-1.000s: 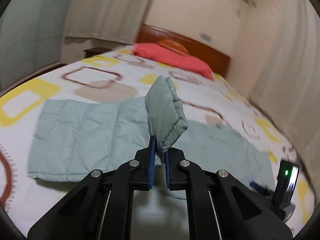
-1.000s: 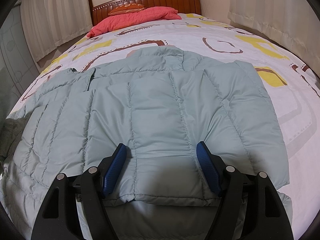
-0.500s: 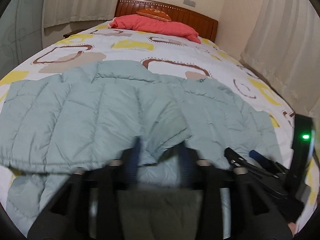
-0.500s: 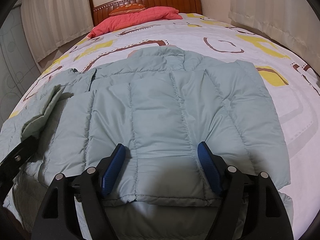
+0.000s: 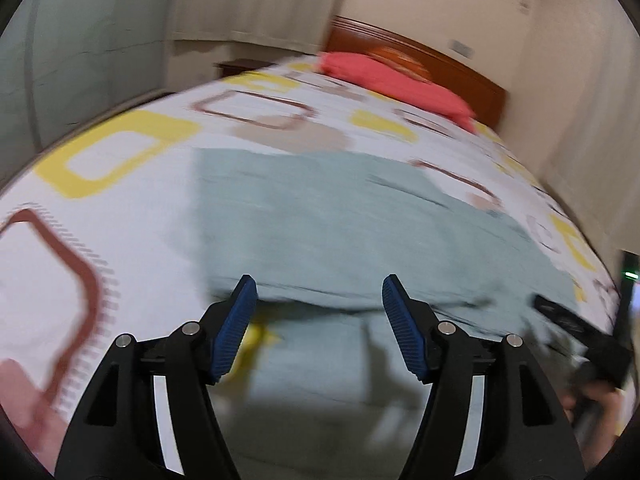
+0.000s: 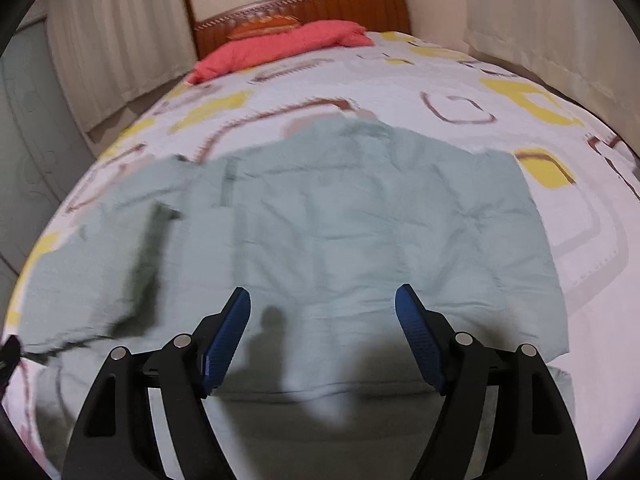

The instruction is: Fold large clothes

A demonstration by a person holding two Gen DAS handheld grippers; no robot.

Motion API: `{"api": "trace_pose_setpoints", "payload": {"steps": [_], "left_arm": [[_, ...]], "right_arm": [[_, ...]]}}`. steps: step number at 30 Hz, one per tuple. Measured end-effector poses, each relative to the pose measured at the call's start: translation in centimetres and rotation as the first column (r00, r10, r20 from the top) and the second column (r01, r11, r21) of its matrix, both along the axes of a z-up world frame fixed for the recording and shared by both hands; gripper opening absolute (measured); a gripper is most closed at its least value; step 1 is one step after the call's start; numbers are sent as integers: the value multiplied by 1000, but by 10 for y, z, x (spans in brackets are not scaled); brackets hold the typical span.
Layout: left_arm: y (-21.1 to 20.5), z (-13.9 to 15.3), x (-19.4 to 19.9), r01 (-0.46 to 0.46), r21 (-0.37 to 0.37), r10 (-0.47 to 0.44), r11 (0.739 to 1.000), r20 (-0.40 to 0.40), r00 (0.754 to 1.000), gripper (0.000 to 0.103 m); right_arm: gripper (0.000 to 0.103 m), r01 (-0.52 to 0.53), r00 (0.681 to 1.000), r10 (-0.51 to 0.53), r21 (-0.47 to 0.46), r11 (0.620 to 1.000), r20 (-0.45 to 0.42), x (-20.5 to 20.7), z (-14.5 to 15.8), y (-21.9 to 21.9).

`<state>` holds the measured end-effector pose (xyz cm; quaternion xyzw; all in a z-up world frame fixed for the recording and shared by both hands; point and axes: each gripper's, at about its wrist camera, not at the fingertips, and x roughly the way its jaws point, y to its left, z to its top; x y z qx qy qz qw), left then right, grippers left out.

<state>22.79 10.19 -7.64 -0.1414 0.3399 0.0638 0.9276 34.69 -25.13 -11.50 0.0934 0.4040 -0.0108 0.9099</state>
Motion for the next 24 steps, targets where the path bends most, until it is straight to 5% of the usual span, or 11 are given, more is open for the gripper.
{"api": "trace_pose_setpoints", "payload": {"steps": [5,11,13,14,15,18,24], "left_arm": [[58,-10,6,-144,8,145,989,-30,989,65],[84,-21,18,-186,-20,185,982,-61,981,66],[81,-23,22,-178,-13,176,984,-65,982,67],[81,-23,23,-171,-12,170,985,-66,983,67],[80,-23,24,-165,-13,164,986,-66,984,67],[77,-20,21,-154,-16,152,988,-53,987,67],[73,-10,17,-137,-43,136,990,-19,990,72]], "right_arm": [[74,-80,997,79,45,996,8,7,16,40],[74,-142,989,146,105,984,-31,29,5,82],[55,-175,982,183,121,977,-56,37,-5,96],[33,-185,979,193,122,975,-64,38,-9,100],[23,-192,977,202,132,972,-69,39,-11,102],[12,-193,979,201,158,968,-35,32,-5,98],[11,-120,992,113,125,985,58,13,22,53]]}}
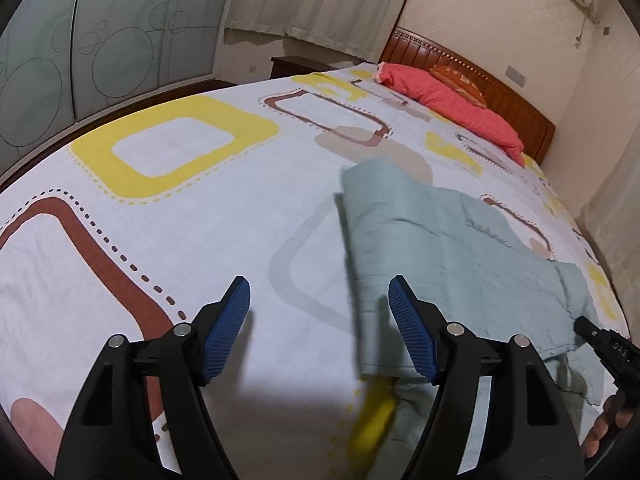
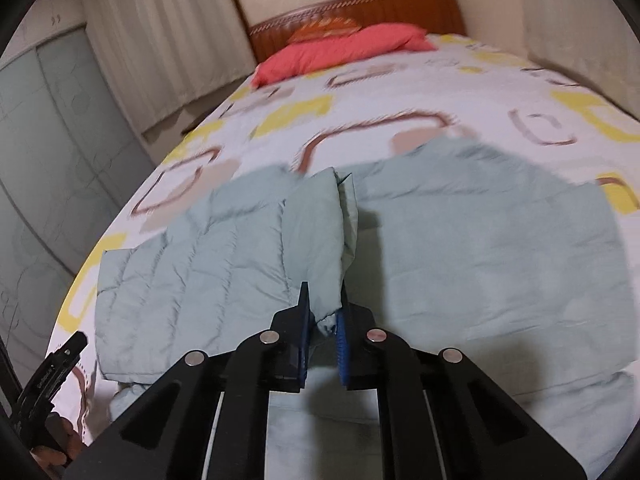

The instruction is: Fold large clothes

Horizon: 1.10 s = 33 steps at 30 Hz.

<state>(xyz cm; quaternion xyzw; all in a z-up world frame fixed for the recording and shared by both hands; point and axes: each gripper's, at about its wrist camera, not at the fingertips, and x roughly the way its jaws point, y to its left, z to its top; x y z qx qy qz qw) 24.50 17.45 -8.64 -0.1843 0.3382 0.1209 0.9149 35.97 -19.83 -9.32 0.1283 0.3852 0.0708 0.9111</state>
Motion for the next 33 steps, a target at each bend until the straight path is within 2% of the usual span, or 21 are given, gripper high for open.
{"api": "trace_pose_setpoints", "payload": {"steps": [4,9,17,19,20,21,23,24,28,33], "left_arm": [[-11,4,3,24,14,-24,1000,-1,1000,72],[-27,6,11,52,26,-52,998,-9,999,72],[-65,3,26,136,86,-133,987,-36,990,72],[-72,1,30,147,90,-143,985,-43,989,72],[-74,0,32,151,93,-147,984,-46,988,72],[-76,0,33,155,96,-150,983,-49,987,72],[-80,-1,37,165,103,-160,981,-55,986,72],[-82,-1,39,169,105,-164,980,-57,985,72],[-86,4,47,172,114,-168,978,-43,985,72],[-96,6,72,179,96,-177,979,-36,984,72]], "right_arm": [[11,72,997,-71,-31,997,15,-7,5,-42],[11,162,986,-163,-46,986,-18,-11,-4,-98],[11,200,976,-205,-69,977,-75,-6,-31,-139],[14,199,975,-204,-67,978,-84,-9,-35,-140],[20,193,976,-199,-67,979,-93,-9,-37,-140],[32,190,976,-196,-69,979,-98,-10,-39,-142],[50,189,976,-194,-64,980,-101,-14,-38,-145],[55,193,976,-199,-66,979,-93,-18,-35,-147],[55,255,966,-258,-122,959,-15,-29,-12,-144],[55,180,984,-180,-114,977,5,-7,-3,-117]]}}
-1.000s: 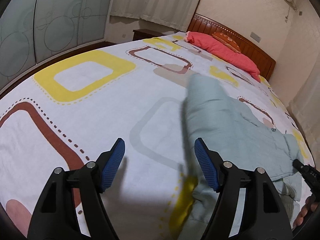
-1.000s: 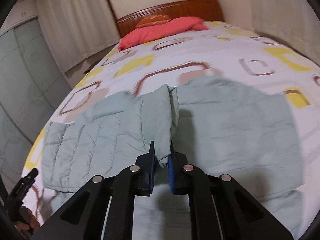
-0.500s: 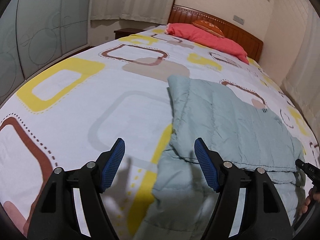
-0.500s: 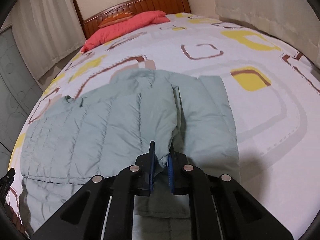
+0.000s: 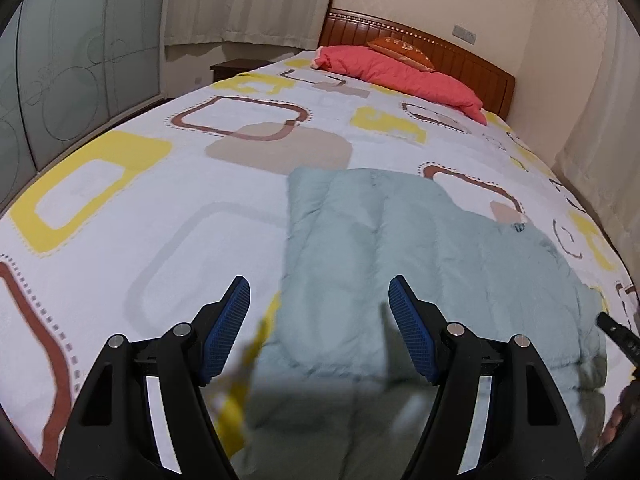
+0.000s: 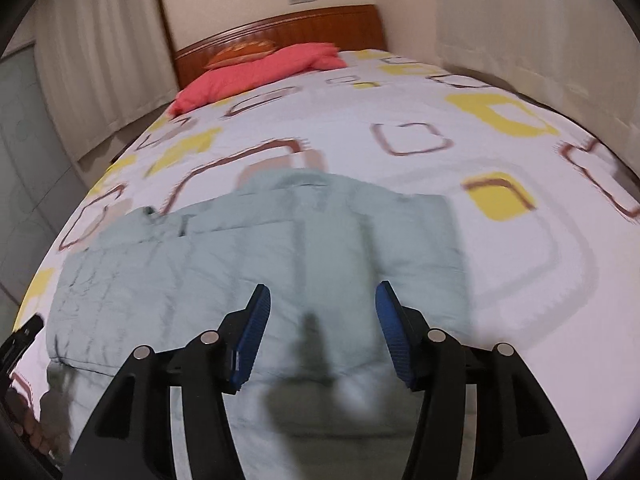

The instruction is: Fold large clothes

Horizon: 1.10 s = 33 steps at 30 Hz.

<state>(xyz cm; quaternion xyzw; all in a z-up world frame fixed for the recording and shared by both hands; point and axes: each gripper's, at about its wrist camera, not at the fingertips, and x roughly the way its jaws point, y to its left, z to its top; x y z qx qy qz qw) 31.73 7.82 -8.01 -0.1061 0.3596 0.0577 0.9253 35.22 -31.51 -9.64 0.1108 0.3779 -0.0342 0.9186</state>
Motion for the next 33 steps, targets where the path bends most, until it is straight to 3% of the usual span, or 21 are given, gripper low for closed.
{"api": "trace_pose_setpoints", "payload": {"steps": [7,8,12,15,18,22,25,30,33], "left_arm": [[-6,-42,27,-19,56,26,998,-133,991,72],[-5,-49,28,-10,47,17,999,-149,989,73],[-6,-35,19,-28,82,38,996,-127,991,68],[-12,-8,7,-41,99,42,994,-16,999,68],[-18,1,14,-26,98,23,995,30,999,70],[-20,-45,49,35,96,-18,995,-172,985,70],[-14,-37,40,10,76,0,997,-138,990,69],[-19,2,40,-4,53,3,999,4,1000,69],[-24,-2,64,2,49,-2,999,-7,1000,69]], "right_arm": [[55,-69,989,61,-50,996,-138,30,-49,31],[55,-72,990,64,-59,996,-125,28,-54,32],[55,-60,989,54,-40,997,-136,25,-43,30],[55,-56,994,52,-40,998,-93,25,-28,32],[55,-40,997,36,-69,997,-66,35,-24,35],[58,-43,991,32,-86,995,-126,56,-50,34],[58,-55,989,43,-86,995,-140,55,-39,36],[58,-43,996,41,-26,999,-80,65,-17,34],[58,-49,996,45,-51,998,-76,82,-22,43]]}}
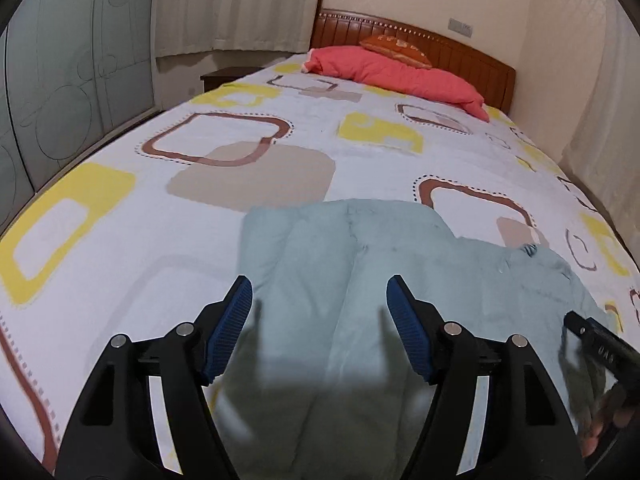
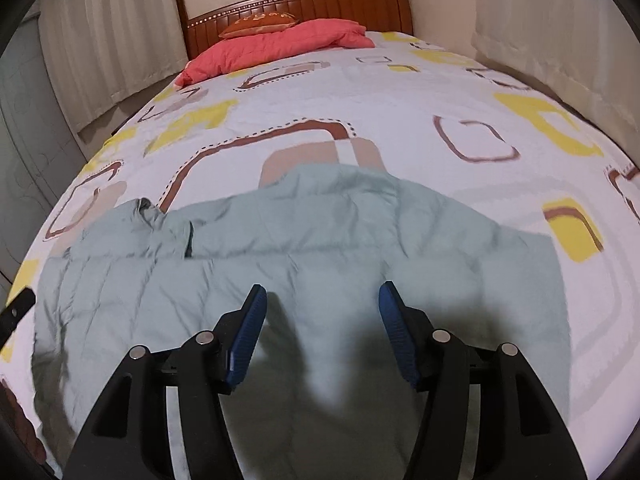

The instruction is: Fold large clothes

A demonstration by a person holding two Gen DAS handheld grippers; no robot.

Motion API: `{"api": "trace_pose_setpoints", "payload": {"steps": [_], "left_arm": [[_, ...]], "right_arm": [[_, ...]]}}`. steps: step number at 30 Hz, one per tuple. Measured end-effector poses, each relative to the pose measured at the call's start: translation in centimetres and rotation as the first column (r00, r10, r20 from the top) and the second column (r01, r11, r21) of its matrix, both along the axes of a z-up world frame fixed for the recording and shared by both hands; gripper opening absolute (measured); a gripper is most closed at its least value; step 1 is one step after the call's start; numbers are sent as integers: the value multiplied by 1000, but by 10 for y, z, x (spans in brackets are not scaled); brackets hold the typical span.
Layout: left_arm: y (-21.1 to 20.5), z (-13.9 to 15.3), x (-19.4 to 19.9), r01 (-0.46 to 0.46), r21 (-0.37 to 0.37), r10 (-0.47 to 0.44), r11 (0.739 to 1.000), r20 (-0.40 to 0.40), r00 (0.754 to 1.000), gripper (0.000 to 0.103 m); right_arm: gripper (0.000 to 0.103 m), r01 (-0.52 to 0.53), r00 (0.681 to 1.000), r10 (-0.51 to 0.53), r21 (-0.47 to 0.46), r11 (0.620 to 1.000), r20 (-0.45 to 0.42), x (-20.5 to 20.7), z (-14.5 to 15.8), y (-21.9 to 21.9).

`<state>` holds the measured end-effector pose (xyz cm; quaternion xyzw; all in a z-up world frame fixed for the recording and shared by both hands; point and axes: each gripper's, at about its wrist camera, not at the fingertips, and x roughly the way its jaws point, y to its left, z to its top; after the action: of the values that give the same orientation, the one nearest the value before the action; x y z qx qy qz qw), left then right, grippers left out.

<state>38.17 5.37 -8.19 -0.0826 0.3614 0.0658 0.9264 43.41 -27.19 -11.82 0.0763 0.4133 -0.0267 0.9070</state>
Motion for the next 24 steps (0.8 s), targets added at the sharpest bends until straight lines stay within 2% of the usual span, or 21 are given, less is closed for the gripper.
{"api": "trace_pose_setpoints", "payload": {"steps": [3,4,6,8,11,12,15,17,21,22,24], "left_arm": [[-4,-33,34,10,-9,-11,1000,-143,990,70],[-7,-39,38,20,10,-18,1000,-163,987,70],[-11,-32,33,22,38,-16,999,-134,991,69],[-11,-17,20,28,5,-27,1000,-62,998,70],[-12,-6,12,8,36,-8,999,6,1000,70],[-12,-11,14,3,45,-3,999,-3,1000,70],[-10,-43,30,27,35,-21,999,-143,990,71],[-6,-39,23,18,21,-15,1000,-115,993,71],[14,-25,-4,-34,-61,30,998,-70,997,71],[20,-28,-9,-57,-67,52,996,-71,996,71],[25,-43,-7,-51,-73,41,996,-139,990,73]], "right_arm": [[61,-7,997,7,-5,1000,-71,17,-22,5],[61,-8,997,7,-10,1000,-71,19,-24,5],[61,3,998,-5,-33,999,-69,16,-16,7],[61,-9,1000,8,-12,1000,-8,5,-1,12],[61,-52,998,52,-11,999,31,-5,3,25],[61,-70,997,70,-10,998,23,-4,-1,30],[63,-90,996,89,-35,995,-17,0,-23,37],[63,-84,996,84,-17,996,-14,-6,-15,33],[64,-15,999,15,-5,1000,43,-39,1,7],[64,7,999,-6,-19,1000,42,-45,-2,2],[65,26,999,-26,-18,1000,-18,-48,-21,-9]]}}
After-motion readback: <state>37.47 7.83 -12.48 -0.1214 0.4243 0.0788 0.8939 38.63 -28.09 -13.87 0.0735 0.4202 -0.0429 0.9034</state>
